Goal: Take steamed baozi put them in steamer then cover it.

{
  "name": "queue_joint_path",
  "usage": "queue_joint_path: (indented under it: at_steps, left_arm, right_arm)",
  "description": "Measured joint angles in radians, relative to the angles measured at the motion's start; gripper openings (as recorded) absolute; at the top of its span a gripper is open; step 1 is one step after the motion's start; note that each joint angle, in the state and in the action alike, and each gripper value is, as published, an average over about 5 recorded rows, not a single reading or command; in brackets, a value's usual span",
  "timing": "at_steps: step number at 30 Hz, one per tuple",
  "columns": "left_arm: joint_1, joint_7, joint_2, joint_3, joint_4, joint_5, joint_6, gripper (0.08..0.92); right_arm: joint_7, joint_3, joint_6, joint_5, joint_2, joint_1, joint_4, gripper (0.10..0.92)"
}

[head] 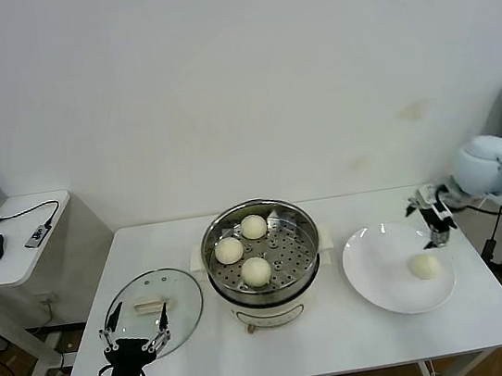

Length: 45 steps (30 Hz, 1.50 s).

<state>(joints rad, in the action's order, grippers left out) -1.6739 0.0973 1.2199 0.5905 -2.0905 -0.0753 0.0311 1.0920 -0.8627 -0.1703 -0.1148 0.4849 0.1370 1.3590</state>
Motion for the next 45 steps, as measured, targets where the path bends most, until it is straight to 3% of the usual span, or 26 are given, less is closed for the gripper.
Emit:
queue_joint_path:
  at_steps: [15, 32, 45]
  left_arm:
    - [-0.01, 0.0, 0.005, 0.008, -0.01, 0.006, 0.001, 0.823]
    - [-0.015, 0.001, 0.009, 0.013, -0.007, 0.007, 0.001, 0.823]
    - [-0.014, 0.001, 0.011, 0.014, -0.007, 0.007, 0.001, 0.823]
  right_arm:
    - [-0.023, 0.236, 0.056, -0.095, 0.064, -0.233, -0.193, 0.823]
    - [-0.027, 0.296, 0.036, -0.131, 0.147, -0.312, -0.266, 0.819]
    - [-0.026, 0.314, 0.037, -0.155, 0.177, -0.333, -0.289, 0.709]
